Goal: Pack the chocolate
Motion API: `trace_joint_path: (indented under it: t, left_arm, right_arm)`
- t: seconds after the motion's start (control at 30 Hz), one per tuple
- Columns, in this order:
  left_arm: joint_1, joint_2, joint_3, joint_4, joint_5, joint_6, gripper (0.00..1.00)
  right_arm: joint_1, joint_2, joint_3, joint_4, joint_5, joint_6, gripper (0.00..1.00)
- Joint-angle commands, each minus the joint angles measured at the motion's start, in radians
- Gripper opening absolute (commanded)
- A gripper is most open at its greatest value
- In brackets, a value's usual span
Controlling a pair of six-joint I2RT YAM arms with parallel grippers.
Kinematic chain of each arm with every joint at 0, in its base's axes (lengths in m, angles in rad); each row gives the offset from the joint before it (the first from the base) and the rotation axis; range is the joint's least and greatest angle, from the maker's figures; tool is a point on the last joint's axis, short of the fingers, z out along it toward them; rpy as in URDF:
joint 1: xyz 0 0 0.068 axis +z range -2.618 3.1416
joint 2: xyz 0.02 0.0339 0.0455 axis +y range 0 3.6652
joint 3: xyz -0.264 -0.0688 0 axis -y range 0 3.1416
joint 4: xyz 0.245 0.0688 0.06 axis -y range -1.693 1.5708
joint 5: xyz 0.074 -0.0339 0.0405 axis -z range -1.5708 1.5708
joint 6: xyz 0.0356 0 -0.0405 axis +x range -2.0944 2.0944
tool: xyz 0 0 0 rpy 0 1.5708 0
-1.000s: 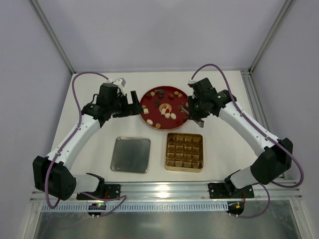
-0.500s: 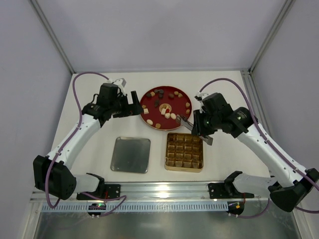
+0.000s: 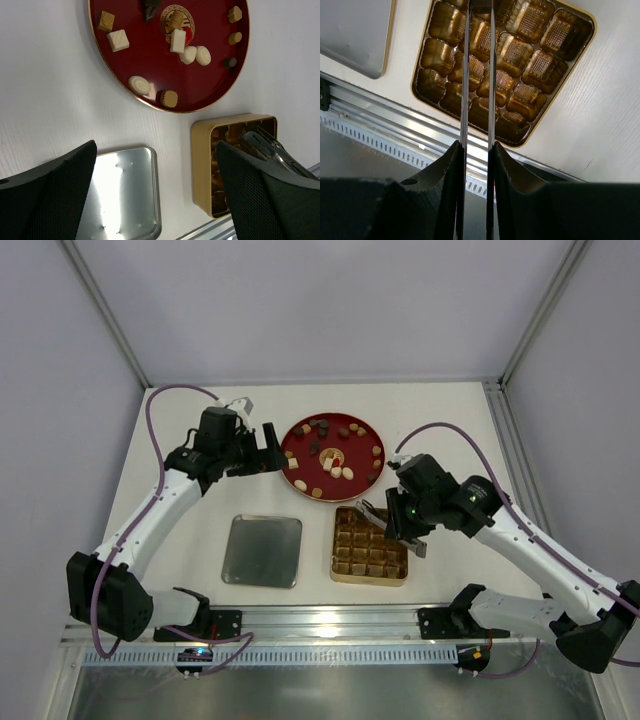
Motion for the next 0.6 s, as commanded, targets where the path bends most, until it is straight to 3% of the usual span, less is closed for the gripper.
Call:
trace_joint_path:
  t: [0.0, 0.57]
  left_arm:
    - [0.005, 0.004, 0.003, 0.033, 0.019, 0.000, 1.00]
    - [0.005, 0.005, 0.002, 0.033, 0.021, 0.001, 1.00]
  right_arm:
    - [0.012, -0.018, -0.010, 0.030, 0.013, 0.031, 0.29]
    - [0.028, 0.007, -0.013, 0.034, 0.062, 0.030, 0.34]
